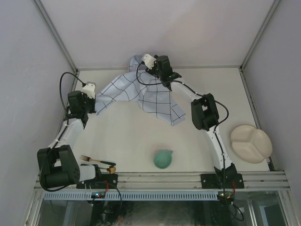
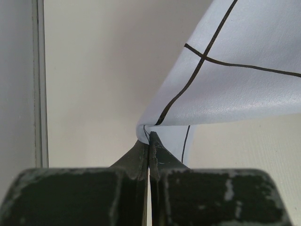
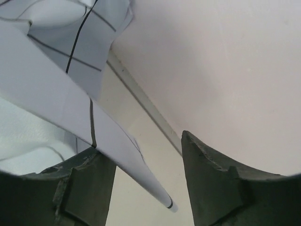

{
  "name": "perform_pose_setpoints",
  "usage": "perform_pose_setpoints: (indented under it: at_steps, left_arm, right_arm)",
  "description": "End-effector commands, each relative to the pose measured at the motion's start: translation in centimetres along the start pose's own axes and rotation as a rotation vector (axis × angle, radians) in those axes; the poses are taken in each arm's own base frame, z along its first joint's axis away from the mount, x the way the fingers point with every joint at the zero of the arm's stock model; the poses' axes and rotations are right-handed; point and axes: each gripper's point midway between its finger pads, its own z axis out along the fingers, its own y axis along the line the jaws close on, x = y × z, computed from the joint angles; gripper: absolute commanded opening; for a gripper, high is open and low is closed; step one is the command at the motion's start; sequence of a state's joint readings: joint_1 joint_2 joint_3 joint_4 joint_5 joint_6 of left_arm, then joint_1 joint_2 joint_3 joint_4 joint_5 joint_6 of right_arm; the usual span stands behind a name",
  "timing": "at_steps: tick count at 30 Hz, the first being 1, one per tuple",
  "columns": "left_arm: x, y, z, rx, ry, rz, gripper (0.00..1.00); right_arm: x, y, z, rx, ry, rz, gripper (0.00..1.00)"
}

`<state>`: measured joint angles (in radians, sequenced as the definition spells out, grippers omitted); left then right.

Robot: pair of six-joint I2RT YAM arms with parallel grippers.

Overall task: Set the dinner table for one person
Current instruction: Flatten out the napkin at the center of the board.

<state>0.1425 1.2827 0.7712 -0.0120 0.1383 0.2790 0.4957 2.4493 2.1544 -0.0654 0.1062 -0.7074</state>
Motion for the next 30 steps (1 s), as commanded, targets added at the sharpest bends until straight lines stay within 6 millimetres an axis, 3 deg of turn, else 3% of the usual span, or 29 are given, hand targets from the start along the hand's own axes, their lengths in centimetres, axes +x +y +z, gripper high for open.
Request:
perform_pose_setpoints:
  at_steps: [1,4,7,9,10,12,16,19,24,27,30]
  left_arm:
    - [-2.6,0.1,-0.3,-0.001,-0.070,0.004,0.00]
    - [-2.5,0.1,-0.2,-0.001,-0.066,0.007,0.01]
    - [-2.4,0.2,-0.1,-0.002,-0.062,0.007,0.00]
    - [-2.4,0.1,0.0,0.000,-0.058,0.008,0.00]
    - [-2.4,0.1,0.0,-0.001,-0.057,0.010,0.00]
    - [-2.2,0.2,0.1,-0.003,-0.053,0.012,0.00]
    - [-2.2,0.3,0.1,-0.008,-0.051,0.017,0.00]
    - [-2.8,0.7,-0.3,-0.028,-0.067,0.020,0.00]
    - [-7.3,1.9,-2.0,-0.053,-0.135,0.043,0.00]
    - [-11.3,2.2,-3.6,-0.046,-0.190,0.044,0.00]
    - [-15.1,1.5,-5.8,-0.014,-0.255,0.040,0.00]
  right_arm:
    - [-2.1,-2.5,0.4,0.063,-0.061,0.028,0.60]
    - [-1.7,-1.4,1.1,0.044,-0.060,0.030,0.72]
    - [-1.3,-0.3,1.6,0.027,-0.060,0.029,0.73]
    - [-1.2,0.2,1.9,0.013,-0.063,0.034,0.59]
    - [-1.0,0.5,2.1,0.003,-0.063,0.036,0.44]
    - [-0.9,1.0,2.3,-0.007,-0.057,0.041,0.04]
    - [-0.8,0.7,2.1,-0.010,-0.048,0.057,0.00]
    - [-1.0,-1.0,0.8,0.006,-0.029,0.085,0.00]
    - [-2.2,-6.4,-5.7,0.068,-0.001,0.131,0.00]
    - [-2.6,-9.0,-11.5,0.098,0.014,0.156,0.00]
    - [-3.3,-10.0,-17.8,0.060,0.020,0.197,0.00]
